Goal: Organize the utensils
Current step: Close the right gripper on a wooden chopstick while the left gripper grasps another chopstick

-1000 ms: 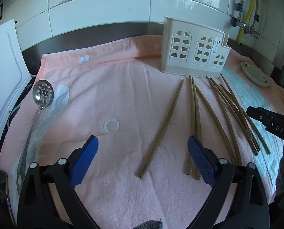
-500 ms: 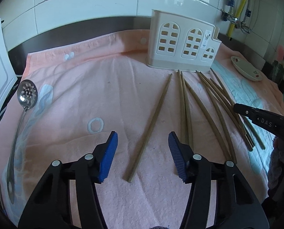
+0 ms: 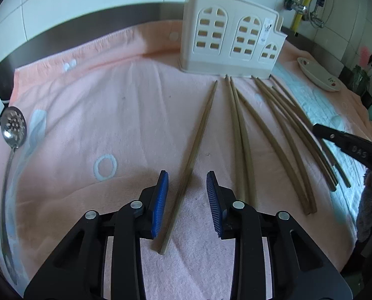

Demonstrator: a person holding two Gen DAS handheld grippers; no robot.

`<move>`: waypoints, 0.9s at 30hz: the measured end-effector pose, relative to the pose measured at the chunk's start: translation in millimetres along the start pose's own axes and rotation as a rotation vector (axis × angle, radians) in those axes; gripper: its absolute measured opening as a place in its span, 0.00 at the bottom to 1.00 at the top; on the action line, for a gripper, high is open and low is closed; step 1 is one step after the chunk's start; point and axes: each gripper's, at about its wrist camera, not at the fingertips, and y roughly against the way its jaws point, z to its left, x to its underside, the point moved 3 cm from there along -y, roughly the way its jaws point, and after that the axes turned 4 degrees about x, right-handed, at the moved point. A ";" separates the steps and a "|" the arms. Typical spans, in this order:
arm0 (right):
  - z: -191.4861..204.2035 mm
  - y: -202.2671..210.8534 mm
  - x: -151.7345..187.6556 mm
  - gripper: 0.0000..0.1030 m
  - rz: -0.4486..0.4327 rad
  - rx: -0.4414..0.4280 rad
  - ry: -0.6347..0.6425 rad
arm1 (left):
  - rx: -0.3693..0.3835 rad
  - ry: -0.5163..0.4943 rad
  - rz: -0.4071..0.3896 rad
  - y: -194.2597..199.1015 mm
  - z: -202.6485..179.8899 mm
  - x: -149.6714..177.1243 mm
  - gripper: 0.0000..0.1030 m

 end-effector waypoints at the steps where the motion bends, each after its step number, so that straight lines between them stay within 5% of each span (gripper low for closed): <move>1: -0.9 2.3 -0.3 0.08 -0.005 -0.002 -0.001 | -0.001 0.000 0.007 -2.6 0.9 0.1 0.29; 13: -7.0 34.0 -3.4 0.07 -0.105 -0.010 0.014 | -0.084 -0.031 0.014 -5.1 -3.2 -2.1 0.11; 23: -10.9 65.1 -12.7 0.04 -0.214 -0.014 0.031 | -0.027 -0.012 -0.064 26.0 -18.5 -9.7 0.07; 27: -14.3 61.1 -8.8 0.04 -0.187 -0.007 0.039 | -0.031 -0.026 -0.075 29.7 -22.2 -10.5 0.06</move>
